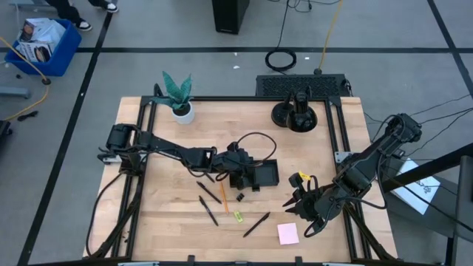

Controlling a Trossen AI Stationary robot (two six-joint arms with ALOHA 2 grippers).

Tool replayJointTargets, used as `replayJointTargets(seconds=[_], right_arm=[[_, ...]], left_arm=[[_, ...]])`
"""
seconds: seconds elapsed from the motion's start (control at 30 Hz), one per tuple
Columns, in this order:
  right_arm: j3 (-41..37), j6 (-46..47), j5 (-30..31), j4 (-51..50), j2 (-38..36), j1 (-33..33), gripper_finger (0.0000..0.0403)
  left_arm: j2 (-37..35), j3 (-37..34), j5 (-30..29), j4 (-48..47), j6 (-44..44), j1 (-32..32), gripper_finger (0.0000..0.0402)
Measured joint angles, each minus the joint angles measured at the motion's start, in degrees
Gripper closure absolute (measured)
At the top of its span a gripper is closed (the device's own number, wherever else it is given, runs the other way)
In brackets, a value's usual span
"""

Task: Pick and place office supplies into organizer
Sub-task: Put the left yellow pencil into the black desk organizer, then put the yellow pencil into the black desk organizer

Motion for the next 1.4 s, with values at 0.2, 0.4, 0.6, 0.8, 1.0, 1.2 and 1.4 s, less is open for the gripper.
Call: replayJointTargets(seconds=[0.2,0.4,0.6,0.8,1.0,1.2,1.4], right_arm=[[0.0,0.0,-0.1,0.0,0.0,0.0,0.0332],[0.0,0.2,-2.9,0.0,0.0,0.0,0.0332],[0.0,0.4,-2.9,0.0,0.0,0.0,0.0332],[0.0,0.5,-2.9,0.0,0.0,0.0,0.0332],[0.0,0.5,-2.9,0.0,0.0,0.0,0.0332],[0.0,0.5,-2.9,0.0,0.0,0.0,0.0332],[0.0,0.4,-2.9,0.0,0.0,0.0,0.0332]], left_arm=[[-0.1,0.0,0.0,1.6,0.9,0.0,0.0320],[-1.6,-0.1,-2.2,-0.3,1.0,0.0,0.0320],[-4.1,0.0,-3.5,0.7,2.9,0.0,0.0320],[-8.0,0.0,-3.7,0.4,4.4,-0.1,0.0320],[-12.3,0.1,-4.6,0.7,6.7,-1.6,0.0320],[-17.0,0.1,-5.2,-0.9,8.4,-4.8,0.0320],[-20.0,0.1,-6.1,-1.1,8.5,-10.2,0.0320]])
